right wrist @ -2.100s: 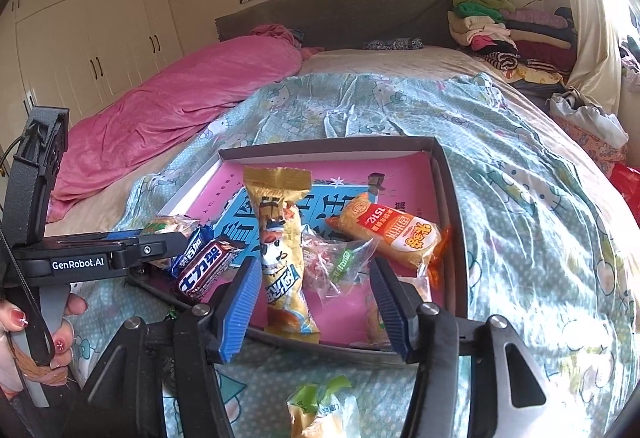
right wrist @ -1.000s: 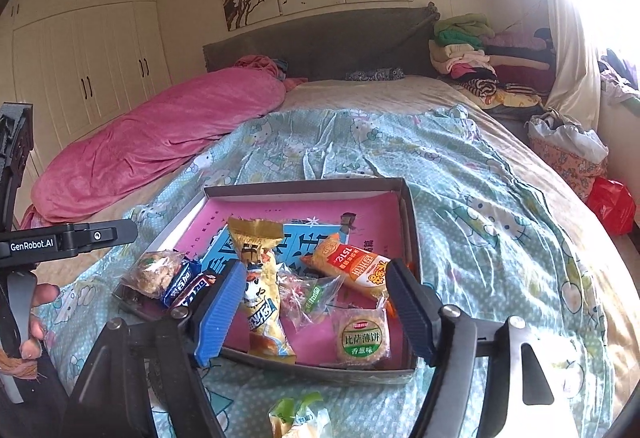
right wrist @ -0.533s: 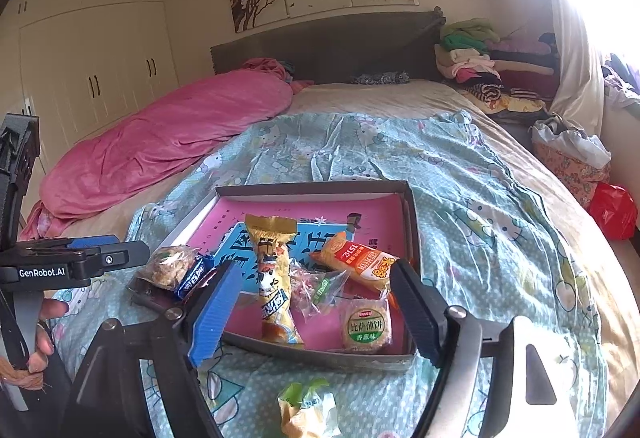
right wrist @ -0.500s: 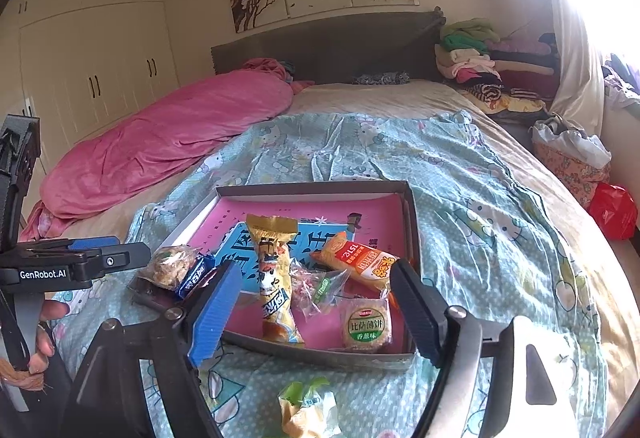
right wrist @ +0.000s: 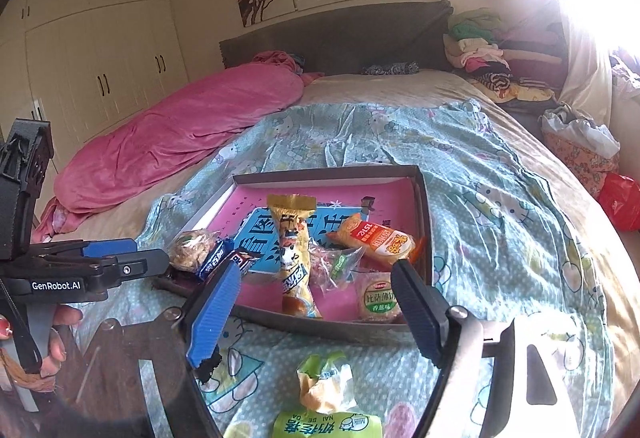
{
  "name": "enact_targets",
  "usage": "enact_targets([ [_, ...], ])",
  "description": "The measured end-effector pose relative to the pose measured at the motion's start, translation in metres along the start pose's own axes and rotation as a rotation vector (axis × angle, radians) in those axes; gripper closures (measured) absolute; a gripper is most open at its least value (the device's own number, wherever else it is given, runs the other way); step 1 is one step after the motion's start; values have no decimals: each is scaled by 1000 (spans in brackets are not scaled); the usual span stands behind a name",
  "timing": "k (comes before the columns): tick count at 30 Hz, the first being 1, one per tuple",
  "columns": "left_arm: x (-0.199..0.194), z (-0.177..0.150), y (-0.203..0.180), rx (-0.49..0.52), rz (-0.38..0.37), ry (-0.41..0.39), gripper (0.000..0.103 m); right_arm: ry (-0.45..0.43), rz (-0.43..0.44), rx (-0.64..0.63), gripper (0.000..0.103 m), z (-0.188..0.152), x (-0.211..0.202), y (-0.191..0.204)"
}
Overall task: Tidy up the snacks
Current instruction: 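Open both grippers and withdraw them from the box, then grasp the dark green snack pack with left while right grasps the green-wrapped bread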
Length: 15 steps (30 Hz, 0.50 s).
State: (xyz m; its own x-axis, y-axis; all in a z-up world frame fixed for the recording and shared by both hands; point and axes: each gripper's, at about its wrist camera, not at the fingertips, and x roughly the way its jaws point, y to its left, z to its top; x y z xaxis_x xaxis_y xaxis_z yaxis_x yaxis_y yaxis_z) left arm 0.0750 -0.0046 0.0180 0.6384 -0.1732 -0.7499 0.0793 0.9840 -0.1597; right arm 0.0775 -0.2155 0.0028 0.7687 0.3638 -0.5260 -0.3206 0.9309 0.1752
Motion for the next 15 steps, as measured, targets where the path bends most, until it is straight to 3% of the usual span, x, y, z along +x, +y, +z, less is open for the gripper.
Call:
enact_targets([
  [15,3,-33,-8,85,-22,72,25,73,5,-20,26,-17,-10,14],
])
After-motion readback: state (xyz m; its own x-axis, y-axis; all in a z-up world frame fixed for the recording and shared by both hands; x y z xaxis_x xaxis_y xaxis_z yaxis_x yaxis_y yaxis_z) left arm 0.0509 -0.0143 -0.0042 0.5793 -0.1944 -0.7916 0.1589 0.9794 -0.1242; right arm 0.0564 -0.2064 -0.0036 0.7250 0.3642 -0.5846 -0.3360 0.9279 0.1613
